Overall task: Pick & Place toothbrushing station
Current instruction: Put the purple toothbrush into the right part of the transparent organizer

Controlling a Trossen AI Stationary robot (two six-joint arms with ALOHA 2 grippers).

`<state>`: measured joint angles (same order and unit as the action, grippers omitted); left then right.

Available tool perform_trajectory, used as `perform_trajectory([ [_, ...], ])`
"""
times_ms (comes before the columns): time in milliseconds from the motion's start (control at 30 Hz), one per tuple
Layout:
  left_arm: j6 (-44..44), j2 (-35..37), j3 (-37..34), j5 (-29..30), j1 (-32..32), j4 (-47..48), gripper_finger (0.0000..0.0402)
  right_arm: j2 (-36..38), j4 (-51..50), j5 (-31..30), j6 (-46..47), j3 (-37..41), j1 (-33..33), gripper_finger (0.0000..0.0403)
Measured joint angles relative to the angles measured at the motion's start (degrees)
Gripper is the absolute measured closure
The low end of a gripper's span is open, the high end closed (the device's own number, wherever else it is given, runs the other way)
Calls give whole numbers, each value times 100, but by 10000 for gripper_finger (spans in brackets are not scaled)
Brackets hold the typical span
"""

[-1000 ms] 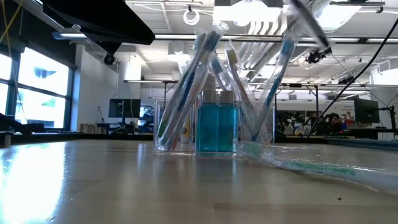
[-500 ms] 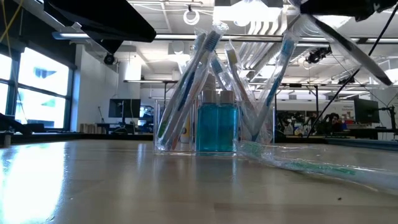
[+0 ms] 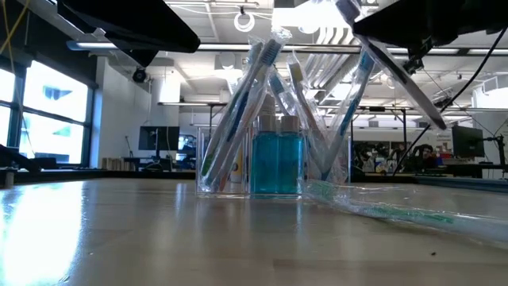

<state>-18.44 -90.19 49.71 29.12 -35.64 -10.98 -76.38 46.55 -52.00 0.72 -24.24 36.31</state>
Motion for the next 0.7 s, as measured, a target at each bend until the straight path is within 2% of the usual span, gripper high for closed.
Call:
perform_trajectory([
  [133, 15, 0, 2, 1, 0, 2, 394, 0, 658, 141, -307, 331, -21, 398],
  [333, 1, 0, 2, 2, 0, 7, 394, 192, 1413, 1279, -548, 984, -244, 398],
  [700, -47, 0, 2, 37, 0, 2, 394, 2150, 1419, 3337, -397, 2258, -938, 398],
])
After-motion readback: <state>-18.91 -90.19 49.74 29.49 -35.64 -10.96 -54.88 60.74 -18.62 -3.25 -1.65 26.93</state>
